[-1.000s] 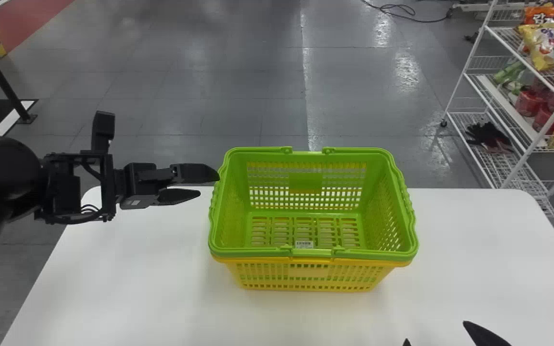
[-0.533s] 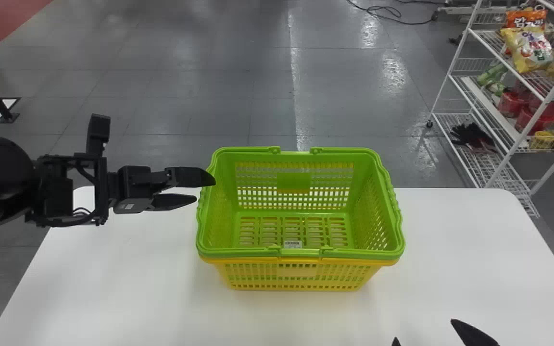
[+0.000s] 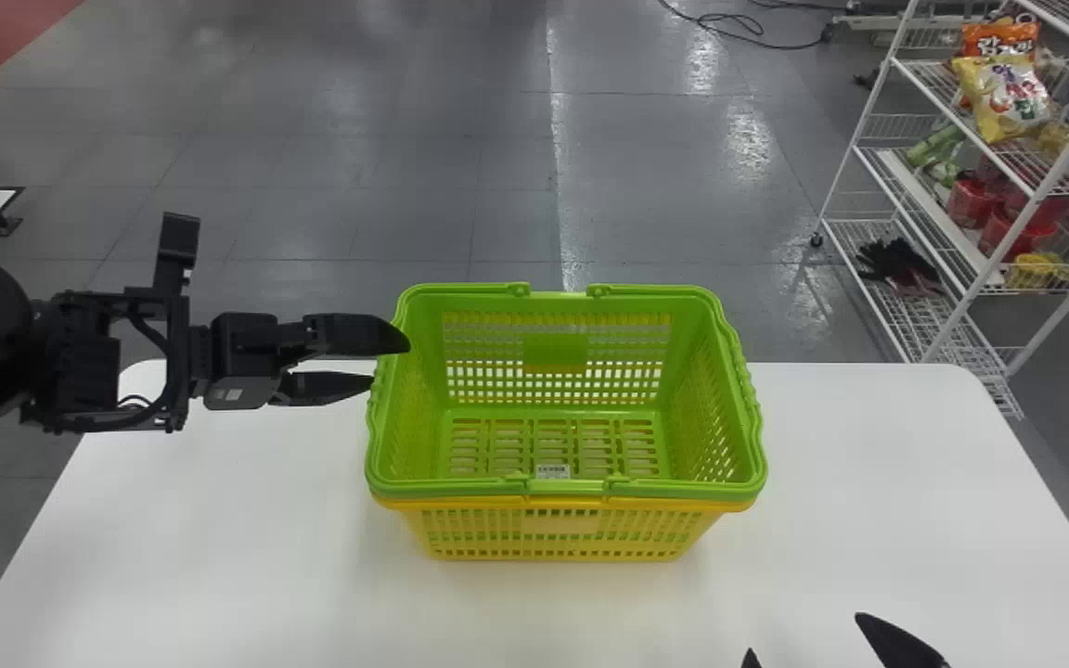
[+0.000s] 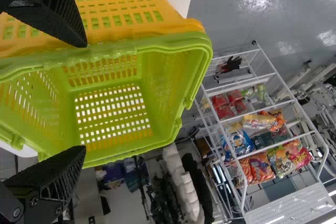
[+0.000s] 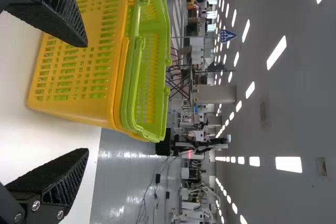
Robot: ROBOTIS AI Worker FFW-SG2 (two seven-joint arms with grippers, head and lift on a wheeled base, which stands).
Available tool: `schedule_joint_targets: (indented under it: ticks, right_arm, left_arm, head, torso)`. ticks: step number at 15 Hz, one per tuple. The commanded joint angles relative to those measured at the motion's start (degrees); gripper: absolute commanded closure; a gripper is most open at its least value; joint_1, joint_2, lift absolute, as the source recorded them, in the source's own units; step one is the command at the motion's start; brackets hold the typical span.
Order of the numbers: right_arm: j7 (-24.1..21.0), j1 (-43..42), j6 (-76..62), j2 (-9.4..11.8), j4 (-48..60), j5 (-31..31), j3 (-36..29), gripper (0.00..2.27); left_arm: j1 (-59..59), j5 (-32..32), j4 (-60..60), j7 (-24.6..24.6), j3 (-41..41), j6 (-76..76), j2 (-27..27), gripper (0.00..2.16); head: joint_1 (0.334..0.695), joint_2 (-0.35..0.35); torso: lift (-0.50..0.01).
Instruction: Grasp handle with right gripper to insert into left gripper then lift and swing left to center
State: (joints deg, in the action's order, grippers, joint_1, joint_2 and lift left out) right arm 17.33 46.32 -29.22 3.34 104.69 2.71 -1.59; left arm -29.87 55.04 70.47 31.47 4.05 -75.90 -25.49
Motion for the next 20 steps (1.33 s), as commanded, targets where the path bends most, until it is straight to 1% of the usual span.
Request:
schedule_joint_targets:
  ticks: [1, 6, 7, 8, 9, 10, 12, 13, 14, 17, 18, 19, 20]
  right_arm:
    - [-0.01, 0.0, 0.0, 0.0, -0.18, 0.02, -0.17, 0.09]
    - [-0.19, 0.0, -0.53, -0.18, 0.08, 0.1, -1.05, 0.09]
    - [-0.19, 0.0, -0.53, -0.35, 0.69, 0.46, -1.75, 0.12]
    - [-0.19, 0.0, -0.18, -0.62, 1.4, 0.46, -2.55, 0.22]
    - [-0.28, -0.09, 0.35, -0.88, 2.54, 0.54, -3.6, 0.55]
    - [-0.28, -0.44, 1.76, -1.05, 3.95, 0.54, -4.83, 0.83]
    - [-0.28, -2.2, 6.5, -1.05, 6.14, 2.65, -7.2, 1.46]
    - [-0.28, -3.34, 9.67, -1.05, 7.02, 2.57, -7.91, 1.61]
    - [-0.19, -4.57, 12.31, -0.97, 8.08, 2.57, -8.26, 1.66]
    - [-0.19, -8.87, 17.58, -0.62, 8.78, 2.57, -8.7, 1.66]
    - [-0.19, -10.54, 21.09, -0.35, 8.87, 2.57, -8.96, 1.9]
    - [-0.1, -12.13, 24.96, 0.0, 8.87, 2.57, -9.14, 1.97]
    - [-0.1, -13.8, 27.77, 0.53, 8.69, 2.57, -8.96, 1.98]
  left_arm:
    - [-0.72, 2.09, 0.46, -0.09, -0.01, -1.05, -0.09, 0.12]
    - [-1.51, 6.31, 1.95, -0.62, 0.34, -3.69, 0.35, 0.12]
    - [-1.86, 6.83, 1.95, -0.62, 0.52, -3.86, 0.44, 0.12]
    - [-2.12, 6.92, 2.04, -0.7, 0.61, -4.04, 0.53, 0.12]
    - [-2.56, 7.01, 2.04, -0.7, 0.78, -4.04, 0.7, 0.12]
    - [-2.82, 7.01, 1.95, -0.7, 1.05, -4.22, 0.79, 0.12]
    - [-3.18, 7.01, 1.69, -0.7, 1.14, -4.22, 0.79, 0.12]
    - [-4.23, 7.01, 1.25, -0.7, 2.01, -4.04, 0.97, 0.12]
    - [-4.67, 7.01, 1.16, -0.7, 2.28, -4.04, 0.97, 0.12]
    - [-6.25, 7.01, 0.19, -0.79, 2.89, -4.22, 1.23, 0.12]
    - [-7.13, 6.92, 0.02, -0.88, 3.95, -4.04, 1.85, 0.12]
    - [-7.4, 7.01, -0.07, -0.88, 4.21, -4.22, 1.85, 0.12]
    - [-7.48, 7.01, -0.07, -0.88, 4.3, -4.22, 1.85, 0.12]
  head:
    - [0.695, -0.023]
    - [0.695, -0.053]
    - [0.695, -0.059]
    - [0.695, -0.067]
    - [0.695, -0.075]
    - [0.695, -0.095]
    - [0.695, -0.118]
    - [0.695, -0.131]
    - [0.695, -0.151]
    - [0.695, -0.169]
    - [0.695, -0.17]
    - [0.695, -0.171]
    - [0.695, -0.18]
  torso:
    - [-0.093]
    - [-0.093]
    - [-0.093]
    - [-0.093]
    - [-0.093]
    - [-0.093]
    - [-0.093]
    - [-0.093]
    - [-0.093]
    - [-0.093]
    - [-0.093]
    - [-0.093]
    - [-0.093]
